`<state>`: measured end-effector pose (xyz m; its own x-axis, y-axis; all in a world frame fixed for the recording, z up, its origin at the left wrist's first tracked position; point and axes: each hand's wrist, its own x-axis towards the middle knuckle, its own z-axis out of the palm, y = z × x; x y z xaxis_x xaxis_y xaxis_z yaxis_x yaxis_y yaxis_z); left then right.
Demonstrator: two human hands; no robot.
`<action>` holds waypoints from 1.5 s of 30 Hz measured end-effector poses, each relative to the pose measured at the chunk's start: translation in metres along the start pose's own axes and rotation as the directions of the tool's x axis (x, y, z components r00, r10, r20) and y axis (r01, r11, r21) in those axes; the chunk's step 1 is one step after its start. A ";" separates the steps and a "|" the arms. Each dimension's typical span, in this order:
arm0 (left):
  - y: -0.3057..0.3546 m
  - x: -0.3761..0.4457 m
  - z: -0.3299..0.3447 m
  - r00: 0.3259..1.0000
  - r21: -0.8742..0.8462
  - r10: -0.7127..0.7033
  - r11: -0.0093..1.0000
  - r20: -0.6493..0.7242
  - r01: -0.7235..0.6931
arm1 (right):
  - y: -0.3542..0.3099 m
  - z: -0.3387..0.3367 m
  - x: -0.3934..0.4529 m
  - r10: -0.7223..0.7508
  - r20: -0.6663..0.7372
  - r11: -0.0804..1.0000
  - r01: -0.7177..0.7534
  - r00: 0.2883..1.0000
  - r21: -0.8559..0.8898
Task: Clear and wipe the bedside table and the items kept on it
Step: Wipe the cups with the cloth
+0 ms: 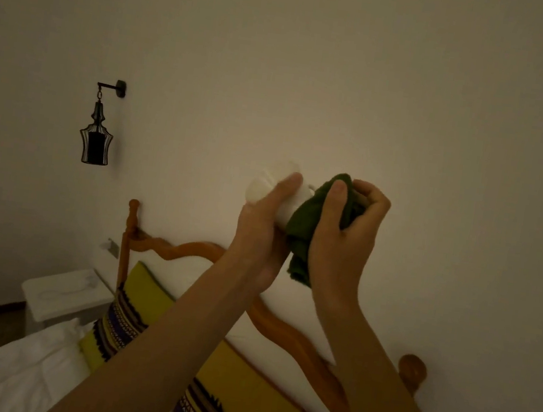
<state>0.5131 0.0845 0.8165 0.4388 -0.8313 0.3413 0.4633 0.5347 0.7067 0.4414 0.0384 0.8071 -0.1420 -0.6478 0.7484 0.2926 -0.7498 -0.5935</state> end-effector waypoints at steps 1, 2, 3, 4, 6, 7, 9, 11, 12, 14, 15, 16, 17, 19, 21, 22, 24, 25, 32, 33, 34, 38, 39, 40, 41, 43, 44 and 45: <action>0.002 0.001 0.000 0.999 0.003 0.008 1.000 -0.031 -0.008 | 0.000 -0.002 0.001 -0.056 0.010 0.998 0.057 0.998 -0.032; 0.004 0.002 -0.001 0.998 -0.019 0.001 1.000 -0.059 -0.002 | 0.001 -0.004 -0.001 -0.133 0.028 0.988 0.135 0.991 -0.079; 0.006 0.004 -0.001 0.997 -0.047 -0.016 0.999 -0.078 0.012 | 0.004 -0.006 -0.004 -0.210 0.056 0.968 0.216 0.976 -0.129; 0.008 0.006 -0.002 0.995 -0.067 -0.031 0.997 -0.092 0.025 | 0.008 -0.008 -0.009 -0.274 0.094 0.943 0.286 0.957 -0.171; 0.009 0.007 -0.002 0.990 -0.062 -0.041 0.998 -0.132 0.033 | 0.015 -0.008 -0.020 -0.338 0.165 0.900 0.370 0.926 -0.229; 0.008 0.006 -0.003 0.988 -0.048 -0.042 0.998 -0.148 0.035 | 0.017 -0.008 -0.023 -0.354 0.178 0.888 0.389 0.918 -0.243; 0.005 0.004 -0.004 0.987 -0.024 -0.025 0.999 -0.159 0.022 | 0.017 -0.008 -0.022 -0.358 0.165 0.893 0.389 0.919 -0.228; 0.003 0.001 -0.004 0.984 0.018 0.018 1.000 -0.177 -0.015 | 0.015 -0.007 -0.016 -0.292 0.118 0.931 0.311 0.949 -0.191; 0.004 0.001 -0.004 0.982 0.034 0.038 0.999 -0.184 -0.032 | 0.014 -0.006 -0.016 -0.252 0.109 0.944 0.269 0.962 -0.192; 0.006 0.004 -0.007 0.981 0.029 0.073 0.997 -0.180 -0.069 | 0.016 -0.003 -0.022 -0.222 0.166 0.940 0.256 0.961 -0.224; 0.007 0.005 -0.009 0.979 0.030 0.087 0.996 -0.184 -0.083 | 0.016 -0.002 -0.026 -0.239 0.209 0.932 0.285 0.948 -0.224; 0.007 0.006 -0.012 0.977 0.040 0.095 0.995 -0.189 -0.089 | 0.016 -0.002 -0.028 -0.264 0.239 0.926 0.315 0.934 -0.206; 0.007 0.006 -0.014 0.977 0.054 0.097 0.995 -0.192 -0.089 | 0.017 -0.003 -0.027 -0.270 0.242 0.930 0.318 0.932 -0.184; 0.005 0.005 -0.015 0.978 0.078 0.107 0.992 -0.181 -0.094 | 0.018 -0.003 -0.020 -0.176 0.192 0.962 0.211 0.965 -0.176; 0.002 0.007 -0.016 0.976 0.094 0.128 0.989 -0.177 -0.112 | 0.021 -0.004 -0.021 -0.073 0.172 0.975 0.106 0.982 -0.195; 0.000 0.008 -0.017 0.975 0.101 0.130 0.988 -0.181 -0.113 | 0.021 -0.003 -0.026 -0.077 0.184 0.970 0.116 0.980 -0.214; 0.001 0.009 -0.019 0.977 0.109 0.122 0.989 -0.176 -0.103 | 0.020 -0.002 -0.037 -0.135 0.210 0.965 0.177 0.968 -0.195; 0.003 0.008 -0.020 0.979 0.117 0.125 0.987 -0.161 -0.107 | 0.019 -0.004 -0.038 -0.143 0.185 0.972 0.173 0.972 -0.160; -0.005 -0.015 -0.022 0.981 0.223 0.116 0.963 0.153 -0.148 | -0.012 -0.003 -0.011 -0.260 0.074 0.962 0.265 0.963 -0.061; -0.010 -0.018 -0.021 0.978 0.207 0.106 0.968 0.182 -0.144 | -0.011 0.001 -0.011 -0.257 0.106 0.961 0.266 0.961 -0.079; -0.013 -0.019 -0.022 0.977 0.201 0.107 0.969 0.184 -0.144 | -0.010 0.004 -0.010 -0.223 0.120 0.969 0.233 0.967 -0.077; -0.012 -0.020 -0.030 0.982 0.198 0.103 0.971 0.159 -0.134 | 0.009 -0.001 0.010 0.059 0.096 0.998 -0.059 0.994 -0.006; -0.011 -0.021 -0.034 0.983 0.235 0.098 0.963 0.154 -0.133 | 0.018 -0.004 0.013 0.116 0.100 0.993 -0.117 0.988 0.010; -0.011 -0.020 -0.037 0.984 0.283 0.097 0.949 0.150 -0.137 | 0.026 -0.006 0.016 0.135 0.112 0.990 -0.137 0.985 0.013; -0.012 -0.019 -0.042 0.986 0.317 0.086 0.940 0.143 -0.128 | 0.034 -0.007 0.014 0.120 0.120 0.993 -0.119 0.986 -0.012; -0.019 -0.018 -0.050 0.991 0.340 0.055 0.936 0.123 -0.094 | 0.050 -0.007 0.011 0.008 0.112 0.992 0.006 0.994 -0.124; -0.024 -0.017 -0.056 0.994 0.336 0.036 0.939 0.103 -0.069 | 0.059 -0.007 0.009 -0.047 0.101 0.979 0.065 0.994 -0.191; -0.029 -0.019 -0.064 0.997 0.313 0.013 0.949 0.077 -0.036 | 0.071 -0.008 0.007 -0.077 0.088 0.963 0.096 0.993 -0.253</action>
<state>0.5405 0.0939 0.7498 0.3839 -0.8336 0.3972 0.1825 0.4902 0.8523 0.4532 -0.0204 0.7678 -0.0805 -0.5742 0.8147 0.0290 -0.8184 -0.5740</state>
